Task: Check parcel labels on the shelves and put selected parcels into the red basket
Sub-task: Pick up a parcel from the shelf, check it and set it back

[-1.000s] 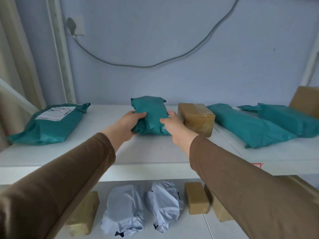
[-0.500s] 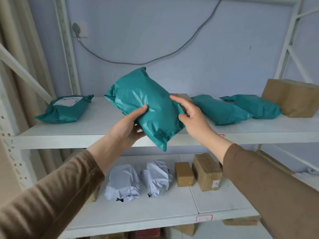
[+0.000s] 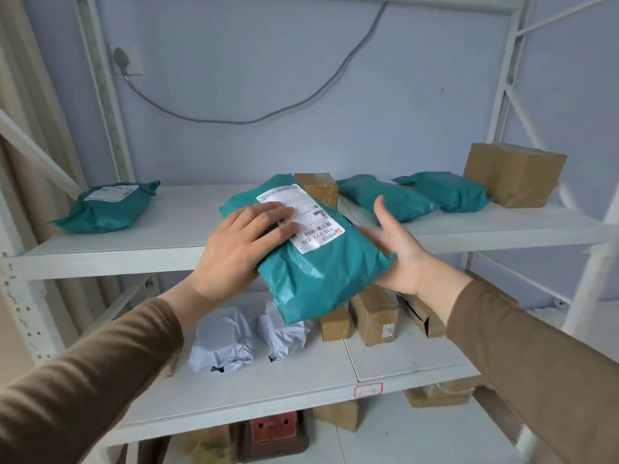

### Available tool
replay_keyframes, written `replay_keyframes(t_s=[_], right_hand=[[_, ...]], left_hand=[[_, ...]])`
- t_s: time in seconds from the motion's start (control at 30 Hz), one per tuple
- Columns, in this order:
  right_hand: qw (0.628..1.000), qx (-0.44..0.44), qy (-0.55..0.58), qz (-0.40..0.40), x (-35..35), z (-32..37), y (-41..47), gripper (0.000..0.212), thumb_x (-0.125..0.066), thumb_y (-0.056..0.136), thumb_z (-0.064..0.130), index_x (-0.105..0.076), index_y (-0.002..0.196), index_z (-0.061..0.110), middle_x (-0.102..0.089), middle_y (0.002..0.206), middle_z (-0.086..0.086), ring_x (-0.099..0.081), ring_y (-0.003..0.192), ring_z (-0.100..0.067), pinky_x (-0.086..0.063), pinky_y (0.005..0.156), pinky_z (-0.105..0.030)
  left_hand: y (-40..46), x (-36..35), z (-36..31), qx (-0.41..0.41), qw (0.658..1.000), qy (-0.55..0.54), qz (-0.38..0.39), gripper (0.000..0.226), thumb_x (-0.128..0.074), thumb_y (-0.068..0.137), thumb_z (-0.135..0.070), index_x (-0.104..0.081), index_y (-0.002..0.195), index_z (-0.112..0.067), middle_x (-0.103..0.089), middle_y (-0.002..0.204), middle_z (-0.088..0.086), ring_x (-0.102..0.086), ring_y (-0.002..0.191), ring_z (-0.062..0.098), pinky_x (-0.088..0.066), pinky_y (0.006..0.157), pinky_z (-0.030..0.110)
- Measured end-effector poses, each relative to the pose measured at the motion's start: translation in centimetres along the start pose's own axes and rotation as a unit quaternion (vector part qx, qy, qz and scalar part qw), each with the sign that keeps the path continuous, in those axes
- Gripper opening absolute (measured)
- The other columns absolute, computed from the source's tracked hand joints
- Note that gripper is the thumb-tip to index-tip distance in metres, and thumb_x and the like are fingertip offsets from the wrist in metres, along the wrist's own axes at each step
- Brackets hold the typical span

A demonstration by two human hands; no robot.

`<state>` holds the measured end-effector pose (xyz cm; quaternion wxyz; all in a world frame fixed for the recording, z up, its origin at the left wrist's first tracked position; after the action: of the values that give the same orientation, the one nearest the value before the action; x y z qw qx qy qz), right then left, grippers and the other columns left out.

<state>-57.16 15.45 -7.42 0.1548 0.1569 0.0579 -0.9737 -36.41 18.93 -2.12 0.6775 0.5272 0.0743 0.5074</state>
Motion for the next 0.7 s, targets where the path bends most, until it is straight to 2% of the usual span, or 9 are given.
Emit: replay_keyframes(t_s=[0.13,0.2,0.3,0.4,0.47,0.53,0.57,0.63,0.7], right_hand=[[0.994,0.006,-0.104,0.035,-0.5,-0.2,-1.2,0.08,-0.047,0.091,0.068,-0.051,0.149,0.013,-0.06,0.146,-0.013,-0.055,0.137,-0.032,-0.043,0.114,-0.047],[0.989,0.021,-0.143,0.017,-0.8,-0.6,-1.4,0.062,-0.066,0.091,0.044,-0.057,0.142,0.011,-0.068,0.135,-0.012,-0.064,0.126,-0.029,-0.049,0.109,-0.044],[0.979,0.035,-0.194,-0.044,-0.1,-0.8,-1.2,0.062,-0.084,0.073,0.02,-0.061,0.129,0.009,-0.077,0.118,-0.011,-0.072,0.11,-0.029,-0.056,0.101,-0.046],[0.957,0.063,-0.273,-0.075,0.7,0.1,-1.1,0.046,-0.082,0.081,0.008,-0.062,0.122,0.013,-0.078,0.114,-0.005,-0.075,0.105,-0.023,-0.058,0.098,-0.042],[0.93,0.083,-0.347,-0.086,0.7,1.4,-1.2,0.043,-0.08,0.086,0.007,-0.062,0.123,0.019,-0.078,0.116,0.001,-0.074,0.107,-0.019,-0.057,0.097,-0.038],[0.874,0.099,-0.47,-0.078,-0.3,2.7,-1.4,0.044,-0.079,0.087,0.009,-0.059,0.123,0.026,-0.075,0.116,0.008,-0.073,0.108,-0.014,-0.057,0.097,-0.034],[0.825,0.103,-0.551,-0.067,-1.2,3.2,-1.3,0.044,-0.078,0.088,0.012,-0.058,0.123,0.029,-0.073,0.113,0.012,-0.072,0.105,-0.014,-0.057,0.094,-0.033],[0.678,0.104,-0.727,-0.042,-3.5,3.8,-1.1,0.044,-0.074,0.091,0.022,-0.054,0.128,0.032,-0.067,0.106,0.013,-0.066,0.095,-0.016,-0.055,0.081,-0.037],[0.516,0.125,-0.847,-0.016,-6.2,3.9,-0.6,0.048,-0.068,0.094,0.027,-0.049,0.138,0.034,-0.06,0.103,0.011,-0.056,0.087,-0.017,-0.044,0.066,-0.036]], left_hand=[[-0.3,-0.4,-2.0,-0.107,0.994,0.021,-0.003,0.033,-0.067,0.101,-0.023,-0.071,0.132,-0.011,-0.064,0.143,0.016,-0.06,0.133,0.036,-0.042,0.115,0.049],[-0.7,-0.8,-2.6,-0.113,0.993,0.005,-0.011,0.039,-0.07,0.1,-0.02,-0.065,0.138,-0.014,-0.061,0.145,0.017,-0.058,0.135,0.036,-0.04,0.118,0.048],[-1.6,-2.2,-2.0,-0.084,0.996,-0.035,0.001,0.063,-0.078,0.093,-0.018,-0.048,0.148,-0.016,-0.049,0.157,0.017,-0.048,0.144,0.036,-0.037,0.12,0.051],[-2.8,-3.5,1.8,0.092,0.992,-0.081,0.03,0.099,-0.072,0.076,0.015,-0.029,0.159,-0.016,-0.026,0.168,0.019,-0.023,0.157,0.036,-0.023,0.126,0.059],[-3.6,-3.8,4.9,0.288,0.933,-0.215,0.028,0.104,-0.058,0.076,0.023,-0.021,0.163,-0.02,-0.013,0.172,0.015,-0.012,0.16,0.029,-0.017,0.128,0.057],[-2.9,-2.8,6.3,0.342,0.895,-0.286,-0.013,0.083,-0.06,0.091,0.003,-0.022,0.163,-0.017,-0.013,0.172,0.009,-0.01,0.16,0.023,-0.013,0.13,0.05],[-1.8,-1.8,6.1,0.308,0.912,-0.27,-0.016,0.076,-0.063,0.097,-0.017,-0.025,0.162,-0.018,-0.017,0.172,0.006,-0.011,0.16,0.022,-0.011,0.13,0.049],[1.0,-1.5,4.2,0.182,0.963,-0.182,0.084,0.085,-0.058,0.091,-0.063,-0.03,0.161,-0.024,-0.032,0.168,-0.001,-0.018,0.159,0.02,-0.003,0.13,0.053],[2.4,-3.4,1.7,0.082,0.965,-0.06,0.243,0.102,-0.05,0.077,-0.085,-0.027,0.162,-0.035,-0.05,0.157,-0.005,-0.035,0.153,0.017,0.004,0.13,0.052]])
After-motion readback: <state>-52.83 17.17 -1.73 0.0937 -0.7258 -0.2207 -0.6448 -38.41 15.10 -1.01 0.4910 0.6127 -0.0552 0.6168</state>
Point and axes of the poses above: each hand's wrist, its own y-axis towards the middle knuckle, its own x-axis out of the back of the hand, z = x × y, the point moved 8 cm from there along y, towards the middle knuckle
